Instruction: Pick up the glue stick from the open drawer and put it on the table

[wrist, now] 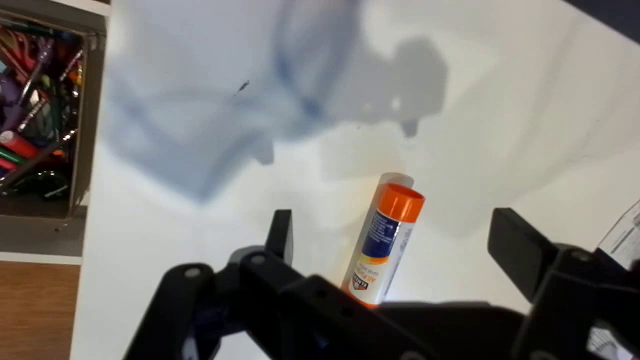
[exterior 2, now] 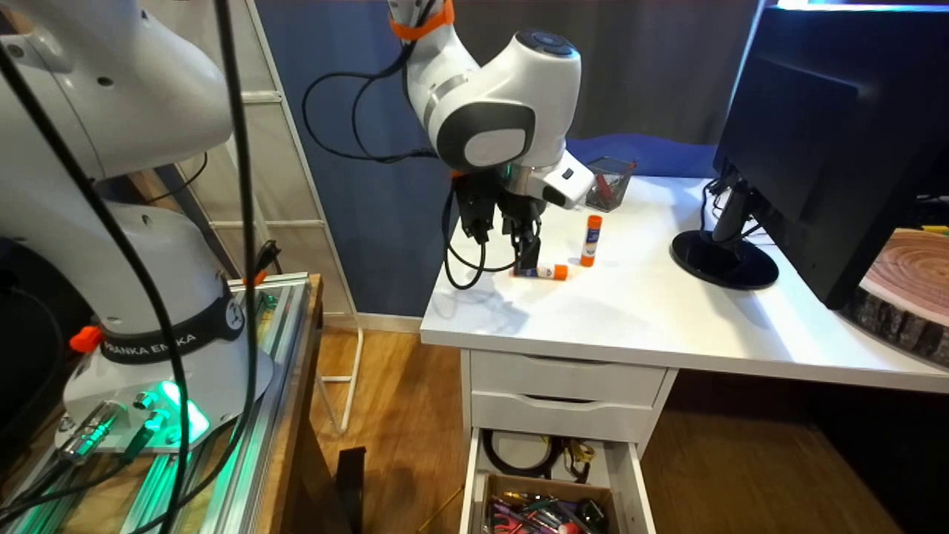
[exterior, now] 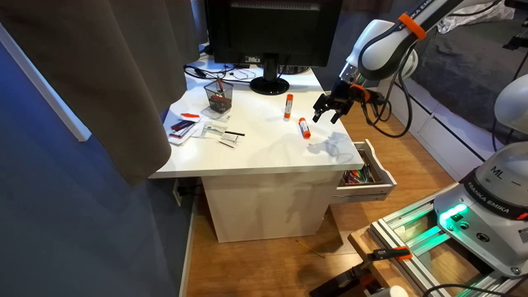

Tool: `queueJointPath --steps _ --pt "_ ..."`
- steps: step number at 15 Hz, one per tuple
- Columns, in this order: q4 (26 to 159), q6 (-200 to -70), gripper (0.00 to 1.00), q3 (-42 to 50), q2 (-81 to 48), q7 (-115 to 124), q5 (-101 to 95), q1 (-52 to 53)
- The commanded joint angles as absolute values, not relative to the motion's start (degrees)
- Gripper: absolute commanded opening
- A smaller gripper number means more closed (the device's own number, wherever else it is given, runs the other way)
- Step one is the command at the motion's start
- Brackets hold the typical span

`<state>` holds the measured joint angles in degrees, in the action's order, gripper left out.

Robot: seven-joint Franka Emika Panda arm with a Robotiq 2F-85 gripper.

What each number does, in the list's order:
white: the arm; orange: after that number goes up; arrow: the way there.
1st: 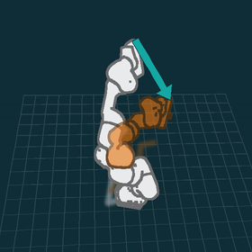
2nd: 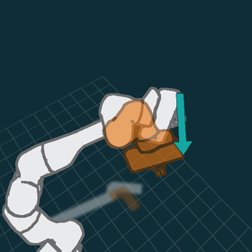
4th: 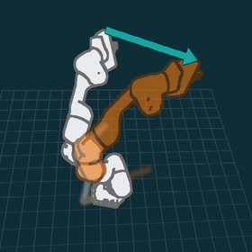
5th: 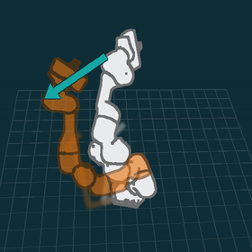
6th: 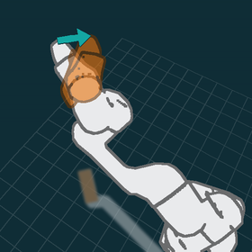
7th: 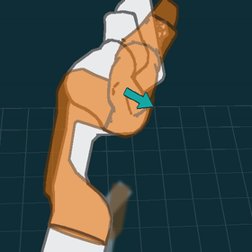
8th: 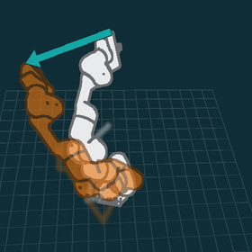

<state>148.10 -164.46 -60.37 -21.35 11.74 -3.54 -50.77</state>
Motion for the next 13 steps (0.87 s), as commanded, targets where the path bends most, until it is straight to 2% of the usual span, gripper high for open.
queueJointPath --steps 1,8,9,10,13 --pt "149.8 -156.5 1.0 -74.8 -12.0 7.8 -0.8 -64.2" --pt "150.2 -162.6 1.0 -98.0 -4.0 10.4 -6.6 -85.6" --pt "150.7 -164.8 1.0 -99.5 -8.1 7.2 -9.2 -87.5" --pt "149.4 -161.2 1.0 -96.0 -7.3 8.8 -5.8 -83.7" --pt "150.0 -163.5 1.0 -98.6 -7.5 7.9 -7.7 -86.2"
